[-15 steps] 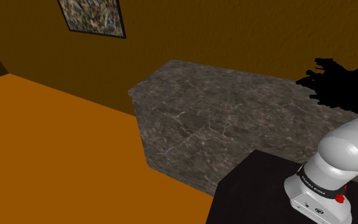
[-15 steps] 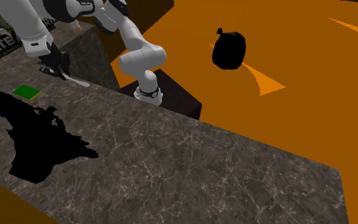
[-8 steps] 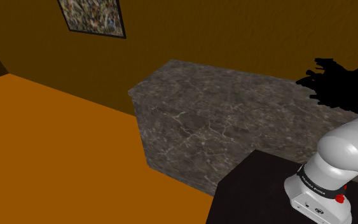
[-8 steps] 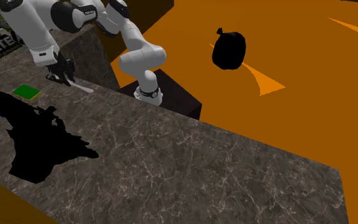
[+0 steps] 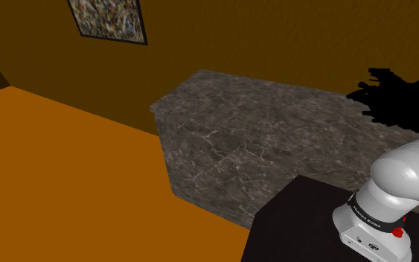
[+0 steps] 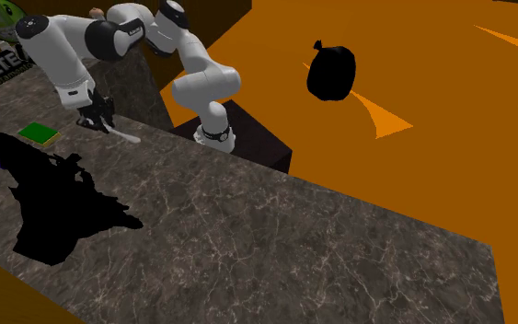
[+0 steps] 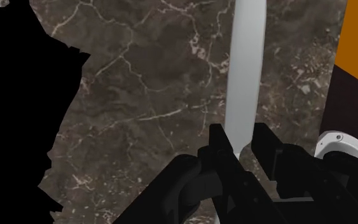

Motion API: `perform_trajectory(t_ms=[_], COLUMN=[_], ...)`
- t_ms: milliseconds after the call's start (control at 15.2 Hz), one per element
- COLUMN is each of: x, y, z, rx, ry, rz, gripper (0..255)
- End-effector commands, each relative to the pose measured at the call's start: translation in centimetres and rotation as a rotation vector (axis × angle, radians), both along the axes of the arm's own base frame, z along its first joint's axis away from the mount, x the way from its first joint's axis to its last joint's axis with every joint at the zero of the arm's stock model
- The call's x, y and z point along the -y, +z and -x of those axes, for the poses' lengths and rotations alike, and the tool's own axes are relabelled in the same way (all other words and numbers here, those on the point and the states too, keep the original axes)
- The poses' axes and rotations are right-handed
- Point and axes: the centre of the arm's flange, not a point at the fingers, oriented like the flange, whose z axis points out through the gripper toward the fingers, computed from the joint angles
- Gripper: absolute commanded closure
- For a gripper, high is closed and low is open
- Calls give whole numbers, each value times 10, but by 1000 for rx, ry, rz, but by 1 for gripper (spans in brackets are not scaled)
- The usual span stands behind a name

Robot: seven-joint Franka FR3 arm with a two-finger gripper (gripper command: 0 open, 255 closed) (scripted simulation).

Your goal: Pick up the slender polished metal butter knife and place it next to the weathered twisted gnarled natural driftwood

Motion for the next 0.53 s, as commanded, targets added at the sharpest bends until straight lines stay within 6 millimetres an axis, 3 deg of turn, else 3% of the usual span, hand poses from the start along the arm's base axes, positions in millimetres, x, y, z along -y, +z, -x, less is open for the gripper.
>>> perform_trajectory(t_ms=[0,462], x=[0,0], y=[-12,-48], z=[0,0], rx=[0,0], ry=[0,0], rz=[0,0], gripper=[255,255])
